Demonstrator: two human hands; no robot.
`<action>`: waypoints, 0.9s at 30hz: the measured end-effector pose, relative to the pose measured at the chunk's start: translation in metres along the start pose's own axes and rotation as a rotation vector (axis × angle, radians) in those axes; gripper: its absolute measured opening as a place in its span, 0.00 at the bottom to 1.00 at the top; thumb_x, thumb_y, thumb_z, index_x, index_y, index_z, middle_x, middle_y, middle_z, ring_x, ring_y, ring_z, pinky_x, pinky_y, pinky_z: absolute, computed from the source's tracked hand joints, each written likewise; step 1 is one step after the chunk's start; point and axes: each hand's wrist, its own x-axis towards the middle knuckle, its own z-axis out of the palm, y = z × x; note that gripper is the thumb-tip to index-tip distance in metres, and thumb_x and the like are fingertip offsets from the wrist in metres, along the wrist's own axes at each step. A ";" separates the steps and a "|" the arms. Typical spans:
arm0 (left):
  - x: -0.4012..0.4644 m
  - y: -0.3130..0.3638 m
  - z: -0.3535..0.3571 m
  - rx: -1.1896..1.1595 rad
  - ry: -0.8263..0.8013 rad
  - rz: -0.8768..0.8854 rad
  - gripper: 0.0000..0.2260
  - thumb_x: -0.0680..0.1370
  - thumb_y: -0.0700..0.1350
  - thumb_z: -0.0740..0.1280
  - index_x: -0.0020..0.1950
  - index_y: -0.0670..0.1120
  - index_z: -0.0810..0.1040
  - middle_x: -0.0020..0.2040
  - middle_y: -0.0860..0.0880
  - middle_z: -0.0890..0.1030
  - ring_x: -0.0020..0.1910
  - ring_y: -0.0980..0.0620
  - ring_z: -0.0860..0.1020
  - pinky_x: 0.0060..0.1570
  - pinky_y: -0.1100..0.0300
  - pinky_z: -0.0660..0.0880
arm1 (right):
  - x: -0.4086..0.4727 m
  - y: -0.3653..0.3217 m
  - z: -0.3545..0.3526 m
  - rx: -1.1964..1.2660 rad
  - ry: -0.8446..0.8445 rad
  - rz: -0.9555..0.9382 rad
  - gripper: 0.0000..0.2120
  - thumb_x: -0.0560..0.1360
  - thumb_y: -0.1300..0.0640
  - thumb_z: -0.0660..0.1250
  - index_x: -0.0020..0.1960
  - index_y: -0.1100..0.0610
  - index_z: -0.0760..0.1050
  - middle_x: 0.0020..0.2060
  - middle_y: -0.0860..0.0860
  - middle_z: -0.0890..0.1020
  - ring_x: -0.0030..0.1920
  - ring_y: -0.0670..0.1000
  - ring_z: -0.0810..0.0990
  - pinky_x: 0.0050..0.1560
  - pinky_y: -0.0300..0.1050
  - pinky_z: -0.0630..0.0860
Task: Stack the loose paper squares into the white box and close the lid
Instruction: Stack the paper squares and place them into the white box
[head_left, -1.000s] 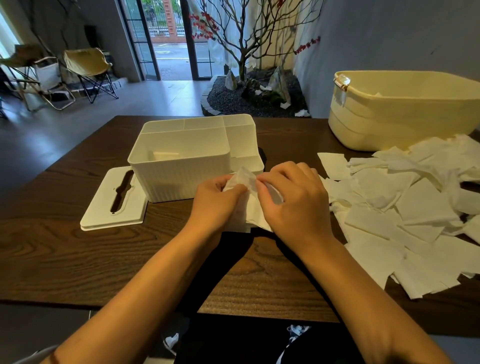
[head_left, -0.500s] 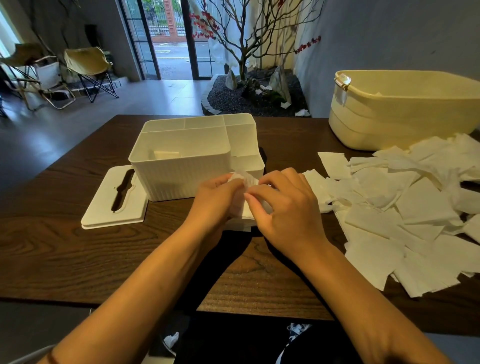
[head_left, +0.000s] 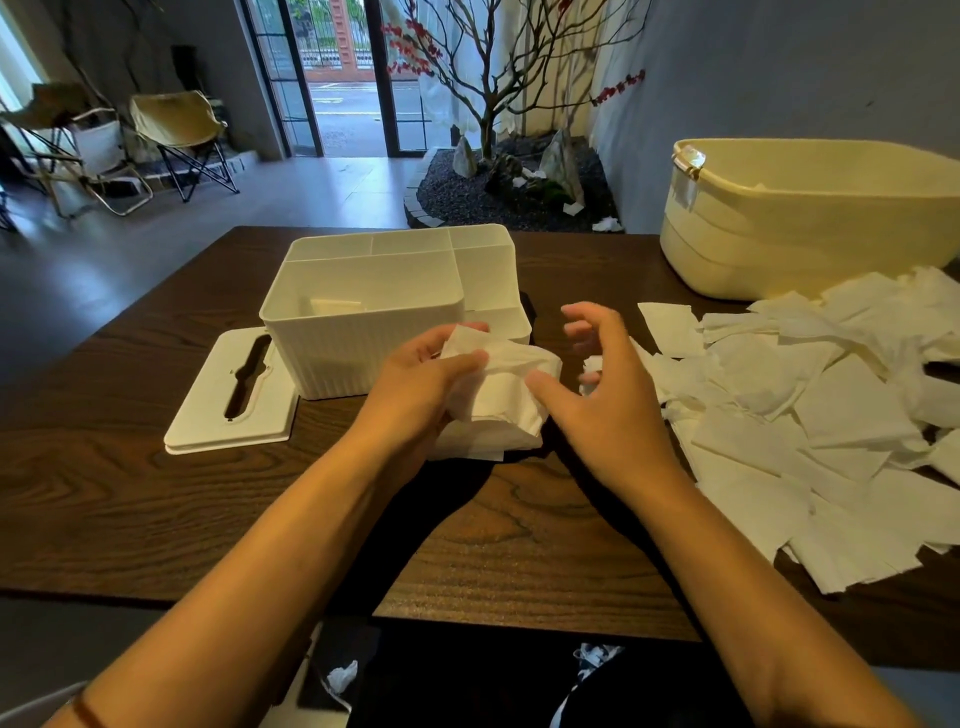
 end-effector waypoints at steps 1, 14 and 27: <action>0.000 0.000 0.000 -0.025 -0.017 0.006 0.12 0.80 0.36 0.66 0.60 0.48 0.81 0.54 0.46 0.84 0.43 0.54 0.84 0.36 0.65 0.79 | 0.002 0.001 -0.004 0.077 -0.062 0.060 0.20 0.75 0.56 0.72 0.62 0.44 0.71 0.54 0.40 0.77 0.53 0.38 0.75 0.47 0.31 0.74; 0.007 0.001 -0.019 0.062 -0.080 0.049 0.22 0.77 0.27 0.64 0.62 0.49 0.80 0.51 0.47 0.84 0.45 0.52 0.84 0.40 0.62 0.79 | 0.020 -0.005 -0.005 0.508 -0.124 0.450 0.07 0.77 0.63 0.68 0.52 0.52 0.79 0.49 0.52 0.83 0.51 0.52 0.83 0.44 0.44 0.83; 0.010 -0.006 -0.046 1.082 0.026 0.305 0.14 0.77 0.40 0.68 0.60 0.52 0.81 0.47 0.56 0.77 0.48 0.52 0.76 0.52 0.57 0.73 | 0.033 0.001 0.036 -0.080 -0.148 0.233 0.17 0.73 0.66 0.71 0.52 0.47 0.73 0.40 0.51 0.81 0.44 0.52 0.80 0.45 0.47 0.81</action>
